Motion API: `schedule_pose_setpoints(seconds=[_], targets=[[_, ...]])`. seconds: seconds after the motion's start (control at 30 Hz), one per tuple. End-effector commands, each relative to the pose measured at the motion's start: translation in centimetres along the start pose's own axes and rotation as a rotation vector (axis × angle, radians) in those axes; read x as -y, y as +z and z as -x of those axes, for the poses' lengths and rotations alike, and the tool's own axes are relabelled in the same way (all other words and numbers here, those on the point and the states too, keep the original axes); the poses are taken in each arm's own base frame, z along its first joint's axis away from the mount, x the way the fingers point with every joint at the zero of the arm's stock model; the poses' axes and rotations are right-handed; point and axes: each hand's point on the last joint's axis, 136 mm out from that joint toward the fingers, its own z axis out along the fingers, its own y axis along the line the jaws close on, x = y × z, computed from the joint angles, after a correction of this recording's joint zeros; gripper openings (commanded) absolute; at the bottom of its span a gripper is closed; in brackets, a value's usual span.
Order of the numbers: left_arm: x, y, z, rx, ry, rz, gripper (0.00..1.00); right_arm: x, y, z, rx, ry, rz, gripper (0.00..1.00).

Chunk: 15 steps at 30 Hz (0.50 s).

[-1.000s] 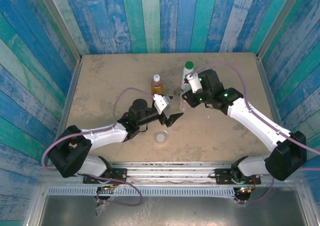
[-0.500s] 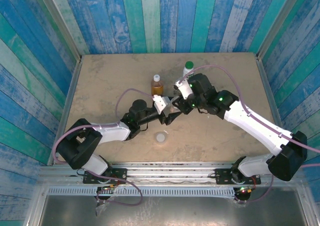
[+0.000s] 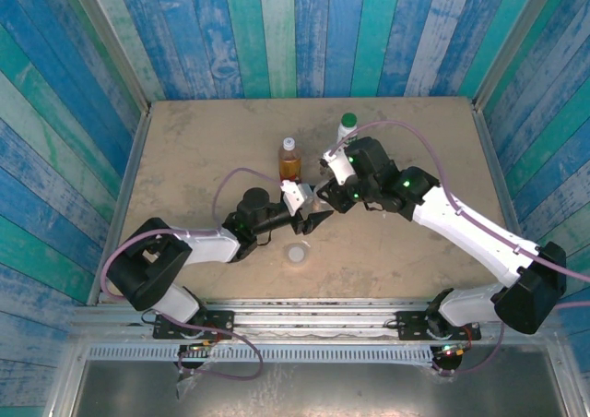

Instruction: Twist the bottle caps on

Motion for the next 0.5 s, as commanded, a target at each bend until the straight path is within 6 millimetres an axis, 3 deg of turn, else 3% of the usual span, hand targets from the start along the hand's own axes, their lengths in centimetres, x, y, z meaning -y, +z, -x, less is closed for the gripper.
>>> schedule_pose_setpoints(seconds=[0.0, 0.23, 0.47], targets=[[0.11, 0.39, -0.21, 0.003, 0.006, -0.023, 0.74, -0.84, -0.84, 1.14, 0.034, 0.013, 0.027, 0.38], [0.25, 0.38, -0.50, -0.003, 0.004, -0.031, 0.62, -0.80, -0.95, 1.07, 0.036, 0.013, 0.021, 0.40], [0.19, -0.10, -0.15, 0.023, -0.004, -0.016, 0.60, -0.94, -1.64, 1.57, 0.064, 0.010, 0.023, 0.56]])
